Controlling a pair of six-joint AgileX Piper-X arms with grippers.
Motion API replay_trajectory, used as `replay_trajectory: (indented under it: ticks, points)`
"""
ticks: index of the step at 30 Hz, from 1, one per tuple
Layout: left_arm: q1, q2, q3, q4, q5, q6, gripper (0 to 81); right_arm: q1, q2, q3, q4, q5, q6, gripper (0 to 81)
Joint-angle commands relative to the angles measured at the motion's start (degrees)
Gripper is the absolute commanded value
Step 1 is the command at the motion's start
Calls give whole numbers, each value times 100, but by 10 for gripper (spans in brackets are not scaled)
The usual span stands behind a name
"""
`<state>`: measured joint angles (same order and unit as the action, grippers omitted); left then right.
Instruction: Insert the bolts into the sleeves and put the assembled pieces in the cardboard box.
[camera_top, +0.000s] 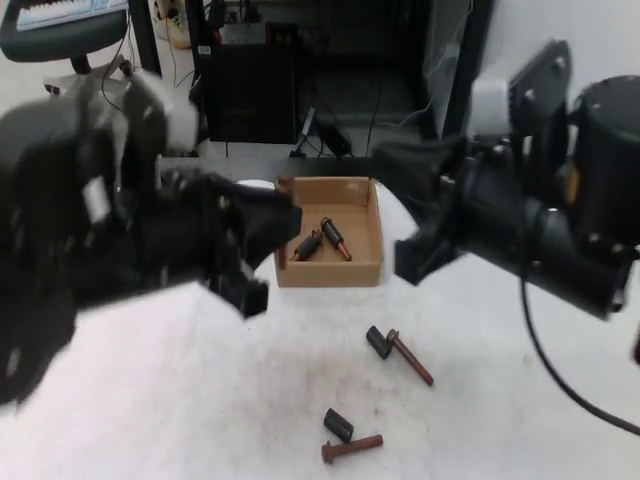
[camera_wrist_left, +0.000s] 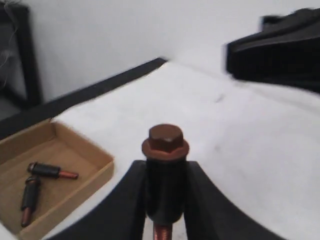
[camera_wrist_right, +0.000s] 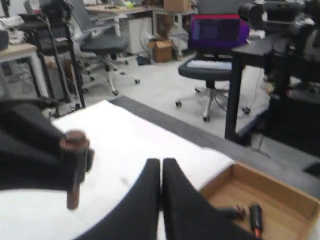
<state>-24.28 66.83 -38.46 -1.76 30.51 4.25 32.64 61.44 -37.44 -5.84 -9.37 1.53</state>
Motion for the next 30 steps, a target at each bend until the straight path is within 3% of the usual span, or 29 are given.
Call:
replay_trajectory:
  ticks: [1,8,19,30]
  points:
    - [9,561,-769,965,-303,344,3,-167,-226,-9,767,47,-6,8]
    - [9,2411,-2655,1612,-301,-333,3,-357,-688,-9,2309,47,-6,8]
    - [-2,4741,-5354,3072,-301,-797,3,-357,-944,-9,3308,221,20,8]
    - [-10,5898,-6612,3632,-946,-855,3,-357,-944,-9,3405,221,20,8]
